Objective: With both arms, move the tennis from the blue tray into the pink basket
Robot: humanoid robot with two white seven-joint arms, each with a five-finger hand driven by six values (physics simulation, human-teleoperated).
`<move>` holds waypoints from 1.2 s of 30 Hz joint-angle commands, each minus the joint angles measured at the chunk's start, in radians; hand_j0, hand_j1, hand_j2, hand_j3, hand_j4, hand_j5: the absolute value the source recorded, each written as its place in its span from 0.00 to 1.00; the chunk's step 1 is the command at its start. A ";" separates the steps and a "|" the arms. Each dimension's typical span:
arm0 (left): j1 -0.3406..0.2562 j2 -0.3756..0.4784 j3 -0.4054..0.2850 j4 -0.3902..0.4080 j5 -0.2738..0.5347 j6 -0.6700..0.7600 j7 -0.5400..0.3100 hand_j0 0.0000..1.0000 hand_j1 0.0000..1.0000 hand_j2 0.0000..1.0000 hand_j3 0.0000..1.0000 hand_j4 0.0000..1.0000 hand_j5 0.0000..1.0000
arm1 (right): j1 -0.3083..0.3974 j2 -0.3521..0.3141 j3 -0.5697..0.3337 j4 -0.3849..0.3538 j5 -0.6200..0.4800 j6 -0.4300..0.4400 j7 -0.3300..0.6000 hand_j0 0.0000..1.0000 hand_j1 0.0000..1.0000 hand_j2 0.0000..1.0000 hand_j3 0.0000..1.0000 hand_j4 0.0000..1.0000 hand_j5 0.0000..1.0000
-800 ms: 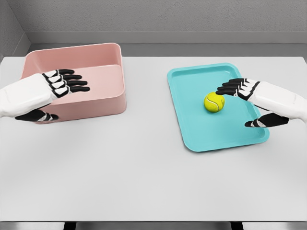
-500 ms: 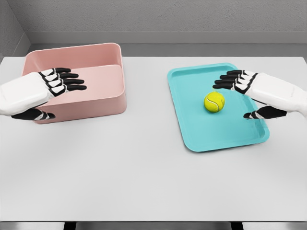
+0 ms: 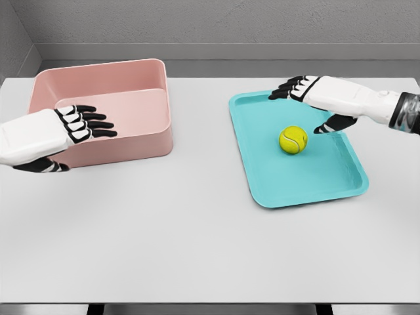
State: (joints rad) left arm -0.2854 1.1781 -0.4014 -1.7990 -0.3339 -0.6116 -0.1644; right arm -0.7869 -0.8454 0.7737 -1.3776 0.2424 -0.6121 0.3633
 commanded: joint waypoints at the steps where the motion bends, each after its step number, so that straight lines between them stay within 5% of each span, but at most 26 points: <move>1: 0.000 0.011 -0.007 0.000 0.004 0.001 -0.026 1.00 1.00 1.00 1.00 1.00 1.00 | -0.003 0.020 0.064 0.048 0.021 0.001 0.016 1.00 1.00 1.00 1.00 1.00 1.00; 6: -0.003 -0.021 -0.013 0.000 -0.063 0.001 -0.043 1.00 1.00 1.00 1.00 1.00 1.00 | -0.034 0.022 0.098 0.074 0.104 0.001 0.052 1.00 1.00 1.00 1.00 1.00 1.00; 9: -0.003 -0.026 -0.013 0.000 -0.073 0.001 -0.043 1.00 1.00 1.00 1.00 1.00 1.00 | -0.078 0.083 0.136 0.178 0.130 0.001 0.052 1.00 1.00 1.00 1.00 1.00 1.00; 36: -0.003 -0.009 -0.023 0.003 -0.106 0.001 -0.046 1.00 1.00 1.00 1.00 1.00 1.00 | -0.080 0.166 0.173 0.299 0.187 0.001 0.049 0.99 0.99 0.99 0.99 0.99 0.99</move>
State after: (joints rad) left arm -0.2884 1.1672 -0.4242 -1.7966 -0.4433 -0.6119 -0.2106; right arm -0.8667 -0.6835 0.9477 -1.0851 0.4345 -0.6127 0.4132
